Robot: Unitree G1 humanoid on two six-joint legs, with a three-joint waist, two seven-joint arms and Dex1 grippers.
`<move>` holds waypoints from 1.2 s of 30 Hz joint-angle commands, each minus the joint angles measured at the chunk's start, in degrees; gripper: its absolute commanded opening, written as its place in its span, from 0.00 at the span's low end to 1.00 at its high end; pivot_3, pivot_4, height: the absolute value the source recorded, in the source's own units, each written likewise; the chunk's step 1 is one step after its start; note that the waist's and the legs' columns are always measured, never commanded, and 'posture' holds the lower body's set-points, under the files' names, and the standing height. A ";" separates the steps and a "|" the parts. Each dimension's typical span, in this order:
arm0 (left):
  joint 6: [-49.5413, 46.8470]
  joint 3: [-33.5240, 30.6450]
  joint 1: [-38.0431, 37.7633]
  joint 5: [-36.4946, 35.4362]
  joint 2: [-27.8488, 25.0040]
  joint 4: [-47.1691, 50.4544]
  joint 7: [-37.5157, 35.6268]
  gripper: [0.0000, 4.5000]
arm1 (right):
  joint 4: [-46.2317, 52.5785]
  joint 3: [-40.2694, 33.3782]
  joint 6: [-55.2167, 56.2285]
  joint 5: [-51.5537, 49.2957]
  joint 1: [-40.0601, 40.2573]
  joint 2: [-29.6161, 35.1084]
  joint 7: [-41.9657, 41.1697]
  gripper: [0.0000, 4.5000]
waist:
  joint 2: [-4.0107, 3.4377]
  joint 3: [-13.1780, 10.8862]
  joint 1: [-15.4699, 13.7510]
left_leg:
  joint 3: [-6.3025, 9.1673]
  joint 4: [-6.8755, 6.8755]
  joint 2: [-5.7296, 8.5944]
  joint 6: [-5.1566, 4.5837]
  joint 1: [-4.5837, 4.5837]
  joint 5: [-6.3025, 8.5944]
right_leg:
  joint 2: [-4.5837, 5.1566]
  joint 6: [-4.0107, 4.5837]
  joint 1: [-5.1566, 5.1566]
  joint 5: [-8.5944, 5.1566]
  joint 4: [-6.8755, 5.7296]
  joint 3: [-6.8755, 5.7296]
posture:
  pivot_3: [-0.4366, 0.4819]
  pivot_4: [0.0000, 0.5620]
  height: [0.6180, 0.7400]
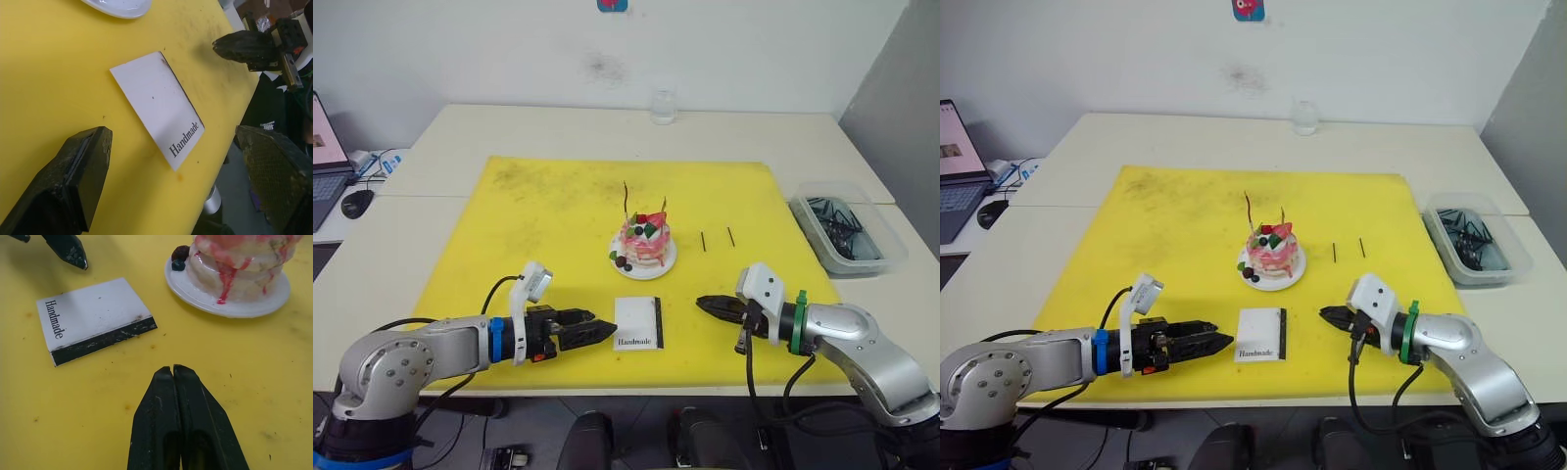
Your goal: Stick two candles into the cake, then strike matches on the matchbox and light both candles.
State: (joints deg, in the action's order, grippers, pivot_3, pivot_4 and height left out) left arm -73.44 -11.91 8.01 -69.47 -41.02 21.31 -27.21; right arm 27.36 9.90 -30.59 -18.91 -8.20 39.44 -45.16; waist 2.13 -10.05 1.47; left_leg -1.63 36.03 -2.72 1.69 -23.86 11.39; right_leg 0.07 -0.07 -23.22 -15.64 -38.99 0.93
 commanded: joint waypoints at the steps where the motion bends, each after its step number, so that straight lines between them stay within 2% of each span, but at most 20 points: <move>1: -1.09 0.63 1.51 -0.63 1.22 -0.94 2.21 1.00 | 1.55 0.53 -0.71 0.79 -1.61 0.58 -0.45 0.01 | 0.02 0.01 0.00 | 0.01 0.00 0.00 0.00 -0.01 0.00 | 0.00 0.00 0.00 0.00 0.00 -0.01 | 0.48 0.27 1.00; 22: -10.31 1.38 6.10 -7.52 8.68 -6.93 12.60 1.00 | 0.46 9.92 -10.62 5.82 -11.41 0.01 -1.25 0.01 | 0.05 0.03 -0.61 | 0.01 0.04 0.08 0.00 0.00 -0.01 | 0.04 -0.07 0.04 0.04 0.00 0.00 | 0.48 0.27 1.00; 36: -12.59 4.42 7.90 -17.31 8.38 -6.45 18.70 1.00 | 3.25 11.31 -15.99 4.00 -13.19 0.45 -3.71 0.01 | 0.06 0.04 -1.26 | 0.01 0.04 0.08 0.00 -0.04 0.00 | 0.07 -0.09 0.03 0.03 0.05 0.00 | 0.48 0.27 1.00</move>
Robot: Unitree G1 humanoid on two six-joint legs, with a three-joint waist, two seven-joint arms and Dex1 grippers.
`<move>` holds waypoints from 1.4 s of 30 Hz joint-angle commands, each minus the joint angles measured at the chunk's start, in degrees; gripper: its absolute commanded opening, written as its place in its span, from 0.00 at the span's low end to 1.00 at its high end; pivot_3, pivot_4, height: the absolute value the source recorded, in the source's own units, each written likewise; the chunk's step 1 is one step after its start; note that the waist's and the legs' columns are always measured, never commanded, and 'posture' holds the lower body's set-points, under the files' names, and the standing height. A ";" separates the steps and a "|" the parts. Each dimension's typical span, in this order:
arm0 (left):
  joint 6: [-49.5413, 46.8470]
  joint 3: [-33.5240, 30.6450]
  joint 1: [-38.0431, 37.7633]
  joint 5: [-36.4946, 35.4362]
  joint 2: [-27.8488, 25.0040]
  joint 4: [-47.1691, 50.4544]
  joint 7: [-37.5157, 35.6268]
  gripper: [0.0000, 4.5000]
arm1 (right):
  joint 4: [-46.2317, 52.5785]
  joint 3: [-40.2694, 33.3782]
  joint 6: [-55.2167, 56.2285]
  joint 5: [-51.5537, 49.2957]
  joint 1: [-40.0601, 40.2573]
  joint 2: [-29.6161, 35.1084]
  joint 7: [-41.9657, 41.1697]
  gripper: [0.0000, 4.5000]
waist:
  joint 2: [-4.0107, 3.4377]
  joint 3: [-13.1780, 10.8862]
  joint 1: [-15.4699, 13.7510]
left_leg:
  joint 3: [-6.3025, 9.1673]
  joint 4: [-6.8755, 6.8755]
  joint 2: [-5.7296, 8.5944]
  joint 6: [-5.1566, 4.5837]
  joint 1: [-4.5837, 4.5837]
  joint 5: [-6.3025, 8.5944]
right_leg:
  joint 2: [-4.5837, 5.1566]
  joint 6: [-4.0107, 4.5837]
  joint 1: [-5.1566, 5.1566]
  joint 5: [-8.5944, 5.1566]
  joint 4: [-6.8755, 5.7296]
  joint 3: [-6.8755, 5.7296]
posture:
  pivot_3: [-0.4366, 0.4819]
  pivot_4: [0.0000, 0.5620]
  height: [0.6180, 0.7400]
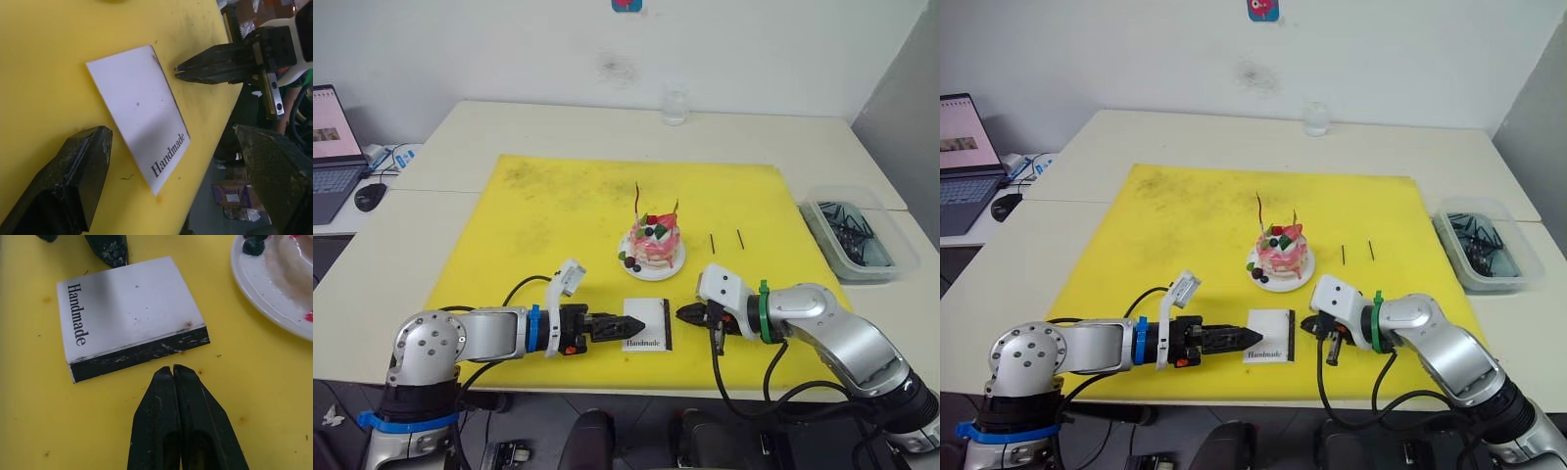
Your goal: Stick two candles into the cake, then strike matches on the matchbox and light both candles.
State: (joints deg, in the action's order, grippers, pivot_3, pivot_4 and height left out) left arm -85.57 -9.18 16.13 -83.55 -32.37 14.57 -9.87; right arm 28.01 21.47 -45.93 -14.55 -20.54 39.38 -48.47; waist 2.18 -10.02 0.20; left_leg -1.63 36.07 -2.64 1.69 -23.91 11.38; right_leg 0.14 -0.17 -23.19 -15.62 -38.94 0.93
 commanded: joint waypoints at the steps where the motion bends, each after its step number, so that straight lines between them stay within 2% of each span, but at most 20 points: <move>1: -0.07 1.92 -0.41 -3.71 -0.22 0.13 2.42 1.00 | 2.69 -0.17 -1.02 -0.44 -0.81 0.61 -0.43 0.01 | 0.00 0.00 0.00 | 0.01 0.00 -0.01 0.00 0.00 0.00 | 0.00 0.00 0.00 0.00 0.00 -0.01 | 0.48 0.27 1.00; 12: 4.28 4.24 -1.46 -5.02 0.91 -1.97 8.54 1.00 | 2.16 1.98 -3.34 0.03 -0.96 0.68 -0.38 0.01 | 0.00 0.00 -0.06 | 0.01 0.01 0.01 0.00 0.03 0.00 | 0.01 0.00 0.02 0.01 -0.02 0.00 | 0.48 0.27 1.00; 19: 6.22 5.52 -2.62 -7.32 1.11 -2.64 10.67 1.00 | 0.86 4.32 -1.41 1.06 -1.38 -1.88 0.26 0.01 | 0.01 0.03 -0.07 | 0.00 0.02 0.02 0.00 0.04 0.00 | 0.02 -0.01 0.03 0.02 -0.02 0.01 | 0.48 0.27 1.00; 40: 9.74 9.03 -3.19 -8.93 0.39 -2.03 11.88 1.00 | -1.96 4.88 3.49 2.52 -1.58 -5.41 -0.40 0.01 | 0.00 0.03 -0.27 | -0.01 0.03 0.08 0.00 0.04 -0.01 | 0.07 -0.01 0.04 0.02 0.00 0.01 | 0.48 0.27 1.00; 42: 9.91 9.13 -3.28 -8.12 0.27 -1.64 11.74 0.91 | -2.01 4.81 3.52 2.50 -1.42 -5.52 -0.34 0.00 | 0.00 0.03 -0.27 | 0.00 0.03 0.08 0.00 0.04 -0.01 | 0.07 -0.01 0.04 0.02 0.00 -0.01 | 0.48 0.27 1.00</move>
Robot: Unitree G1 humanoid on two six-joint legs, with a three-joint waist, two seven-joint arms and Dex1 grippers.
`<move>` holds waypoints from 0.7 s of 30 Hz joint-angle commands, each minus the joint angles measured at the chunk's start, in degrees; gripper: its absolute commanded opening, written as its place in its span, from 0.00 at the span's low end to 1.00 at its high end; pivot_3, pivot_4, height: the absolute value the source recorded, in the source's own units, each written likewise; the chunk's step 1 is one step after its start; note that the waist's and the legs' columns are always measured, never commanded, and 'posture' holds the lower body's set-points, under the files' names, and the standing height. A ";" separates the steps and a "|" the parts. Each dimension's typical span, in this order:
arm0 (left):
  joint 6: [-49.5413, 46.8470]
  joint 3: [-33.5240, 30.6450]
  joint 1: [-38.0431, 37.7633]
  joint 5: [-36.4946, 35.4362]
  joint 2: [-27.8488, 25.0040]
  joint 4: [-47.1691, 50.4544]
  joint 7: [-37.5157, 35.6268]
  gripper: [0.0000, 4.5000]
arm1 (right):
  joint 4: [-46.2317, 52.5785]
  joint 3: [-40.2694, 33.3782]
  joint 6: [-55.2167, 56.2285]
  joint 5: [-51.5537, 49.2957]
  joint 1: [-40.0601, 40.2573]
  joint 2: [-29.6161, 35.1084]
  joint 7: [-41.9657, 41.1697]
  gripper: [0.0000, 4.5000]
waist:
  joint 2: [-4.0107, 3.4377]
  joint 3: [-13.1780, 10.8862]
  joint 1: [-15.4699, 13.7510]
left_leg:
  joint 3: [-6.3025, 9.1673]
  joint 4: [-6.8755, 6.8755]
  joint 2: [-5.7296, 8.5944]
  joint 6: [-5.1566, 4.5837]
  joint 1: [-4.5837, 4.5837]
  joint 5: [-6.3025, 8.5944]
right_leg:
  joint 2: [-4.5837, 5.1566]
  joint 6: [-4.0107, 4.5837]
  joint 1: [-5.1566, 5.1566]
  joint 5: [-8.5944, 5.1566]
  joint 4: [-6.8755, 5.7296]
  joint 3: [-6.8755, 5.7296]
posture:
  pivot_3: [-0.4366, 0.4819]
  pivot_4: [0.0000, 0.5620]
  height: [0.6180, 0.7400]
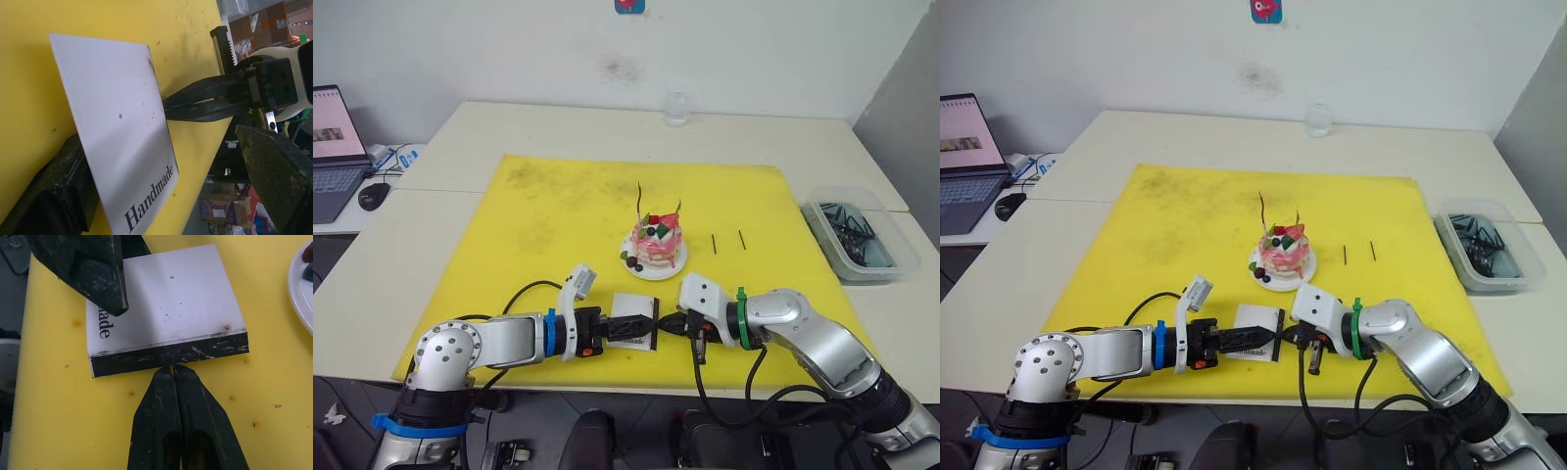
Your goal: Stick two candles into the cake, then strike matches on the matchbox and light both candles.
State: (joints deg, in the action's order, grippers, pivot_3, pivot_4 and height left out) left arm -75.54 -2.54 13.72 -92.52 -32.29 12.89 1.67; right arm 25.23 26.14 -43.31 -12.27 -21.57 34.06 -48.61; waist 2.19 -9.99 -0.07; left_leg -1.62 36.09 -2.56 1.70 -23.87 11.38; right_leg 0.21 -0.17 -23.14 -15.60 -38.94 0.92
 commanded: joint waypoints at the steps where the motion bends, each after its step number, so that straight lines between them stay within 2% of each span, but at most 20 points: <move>1: 0.00 2.49 -0.94 1.09 0.18 0.19 0.13 0.86 | 0.83 0.09 0.85 0.17 -0.30 -0.27 -0.13 0.00 | 0.00 0.00 0.00 | 0.00 0.00 0.00 0.00 0.00 0.00 | 0.00 0.00 0.00 0.00 0.00 0.00 | 0.48 0.27 1.00; 10: 1.71 1.45 -1.02 5.80 -0.14 1.96 -1.70 0.23 | 1.78 -1.10 -1.11 -0.75 0.34 -1.20 1.10 0.00 | 0.00 0.00 0.00 | -0.01 -0.03 -0.02 0.00 -0.03 0.00 | 0.00 0.02 -0.03 -0.02 0.05 0.00 | 0.48 0.27 1.00; 13: 1.80 -0.85 1.32 3.29 -2.03 1.91 -2.41 0.01 | 2.62 -2.56 -2.64 -1.90 0.11 -1.54 1.71 0.00 | 0.02 -0.02 0.05 | -0.01 -0.03 -0.04 0.00 -0.04 0.00 | 0.00 0.02 -0.03 -0.02 0.05 -0.01 | 0.48 0.27 1.00; 18: 2.15 -0.12 4.40 -9.40 -6.48 3.24 -2.97 0.00 | 5.92 -8.19 -6.81 -5.53 -0.50 0.44 1.33 0.00 | 0.05 -0.06 0.19 | 0.01 -0.05 -0.11 0.01 -0.04 0.00 | -0.04 0.03 -0.08 -0.02 0.00 -0.03 | 0.48 0.27 1.00; 21: 4.27 3.24 4.58 -12.71 -6.25 3.64 -0.23 0.00 | 8.14 -12.35 -8.68 -7.41 0.43 4.39 0.28 0.00 | 0.05 -0.07 0.10 | 0.00 -0.06 -0.08 0.01 -0.10 0.01 | -0.01 0.04 -0.08 -0.04 0.07 -0.02 | 0.48 0.27 1.00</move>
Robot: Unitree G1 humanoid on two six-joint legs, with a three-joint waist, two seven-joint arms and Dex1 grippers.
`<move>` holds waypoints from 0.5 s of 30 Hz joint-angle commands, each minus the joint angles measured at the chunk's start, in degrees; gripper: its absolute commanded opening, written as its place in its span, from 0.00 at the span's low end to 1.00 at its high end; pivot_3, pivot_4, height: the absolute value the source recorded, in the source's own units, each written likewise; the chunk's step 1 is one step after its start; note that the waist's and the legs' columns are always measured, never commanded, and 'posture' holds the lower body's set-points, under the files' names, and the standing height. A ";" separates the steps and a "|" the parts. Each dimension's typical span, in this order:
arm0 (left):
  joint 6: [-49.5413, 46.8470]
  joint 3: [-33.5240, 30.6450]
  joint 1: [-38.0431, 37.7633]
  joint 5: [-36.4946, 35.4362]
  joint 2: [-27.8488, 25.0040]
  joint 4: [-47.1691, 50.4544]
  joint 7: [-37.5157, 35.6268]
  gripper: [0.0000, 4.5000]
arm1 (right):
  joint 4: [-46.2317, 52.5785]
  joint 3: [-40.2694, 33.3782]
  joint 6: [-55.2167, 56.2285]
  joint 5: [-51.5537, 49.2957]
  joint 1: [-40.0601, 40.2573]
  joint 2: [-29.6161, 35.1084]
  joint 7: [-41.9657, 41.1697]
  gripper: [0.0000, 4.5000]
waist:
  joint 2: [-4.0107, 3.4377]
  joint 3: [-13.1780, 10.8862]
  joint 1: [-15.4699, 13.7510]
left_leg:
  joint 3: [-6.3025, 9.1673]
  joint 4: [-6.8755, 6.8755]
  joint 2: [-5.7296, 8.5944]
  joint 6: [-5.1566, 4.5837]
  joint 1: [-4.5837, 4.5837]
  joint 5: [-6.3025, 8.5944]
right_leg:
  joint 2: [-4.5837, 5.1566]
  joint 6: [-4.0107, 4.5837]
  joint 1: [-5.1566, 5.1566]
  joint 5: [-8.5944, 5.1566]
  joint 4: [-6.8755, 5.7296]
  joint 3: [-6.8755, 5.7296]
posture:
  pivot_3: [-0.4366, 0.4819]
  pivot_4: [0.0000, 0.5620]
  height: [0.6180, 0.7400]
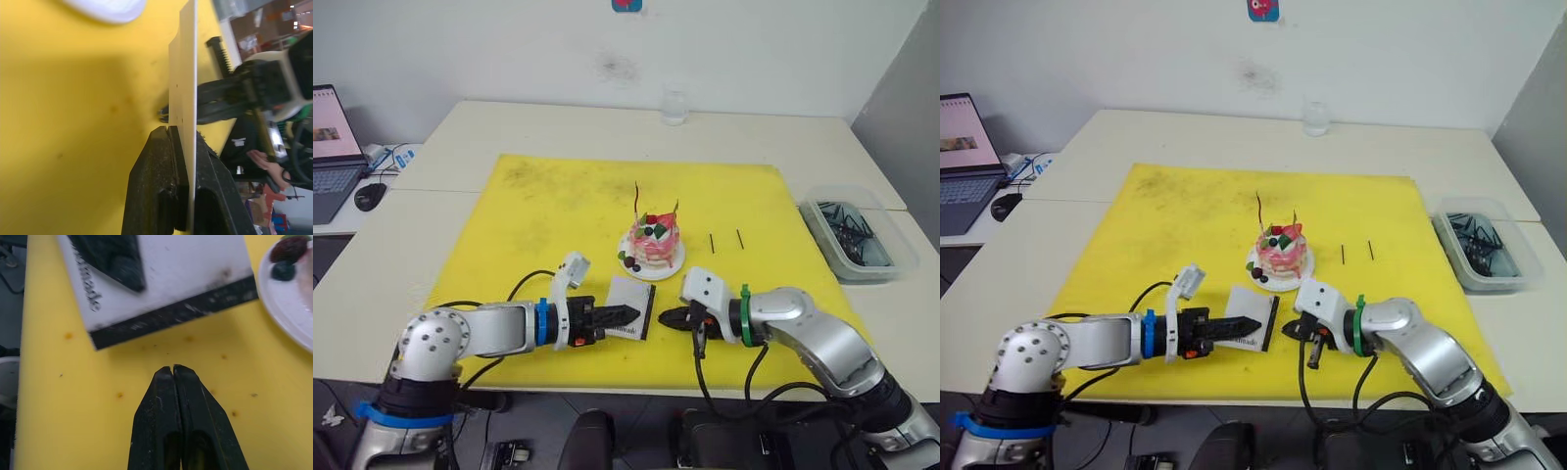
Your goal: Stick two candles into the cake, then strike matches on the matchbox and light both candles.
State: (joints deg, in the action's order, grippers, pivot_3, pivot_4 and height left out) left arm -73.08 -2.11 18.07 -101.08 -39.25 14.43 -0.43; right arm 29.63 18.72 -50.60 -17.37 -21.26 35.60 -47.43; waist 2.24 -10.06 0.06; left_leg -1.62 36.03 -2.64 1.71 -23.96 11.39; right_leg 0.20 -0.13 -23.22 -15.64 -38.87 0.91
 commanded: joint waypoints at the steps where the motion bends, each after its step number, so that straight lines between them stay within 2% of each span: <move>1: 2.71 3.85 0.05 -4.38 1.27 1.91 3.03 0.00 | 4.33 -5.99 -1.85 -2.84 0.49 4.14 -1.14 0.00 | 0.00 0.00 -0.06 | -0.02 -0.01 0.03 0.00 -0.01 0.00 | 0.03 0.00 0.00 0.00 0.03 0.01 | 0.48 0.27 1.00; 7: 7.28 8.29 -2.96 -0.75 6.47 -0.79 8.74 0.00 | 5.95 -9.41 -2.66 -4.47 3.01 9.81 -1.71 0.00 | 0.02 -0.01 -0.01 | 0.01 -0.05 0.01 0.00 -0.02 0.00 | 0.01 0.00 0.00 -0.01 0.07 -0.01 | 0.48 0.27 1.00; 15: 7.72 9.02 -5.24 4.54 9.01 -2.82 8.08 0.00 | 5.55 -5.69 -0.83 -3.46 3.62 8.85 0.23 0.00 | 0.02 -0.01 0.23 | 0.03 -0.03 0.00 0.00 0.06 0.00 | -0.10 0.02 0.00 -0.01 -0.04 -0.01 | 0.48 0.27 1.00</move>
State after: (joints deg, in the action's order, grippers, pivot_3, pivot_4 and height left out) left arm -65.66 6.97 13.63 -97.43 -30.52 12.19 7.86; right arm 33.64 12.64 -52.87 -21.29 -17.33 44.63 -47.43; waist 2.26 -10.07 0.29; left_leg -1.61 36.00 -2.64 1.71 -23.91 11.39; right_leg 0.12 -0.12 -23.22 -15.65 -38.90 0.92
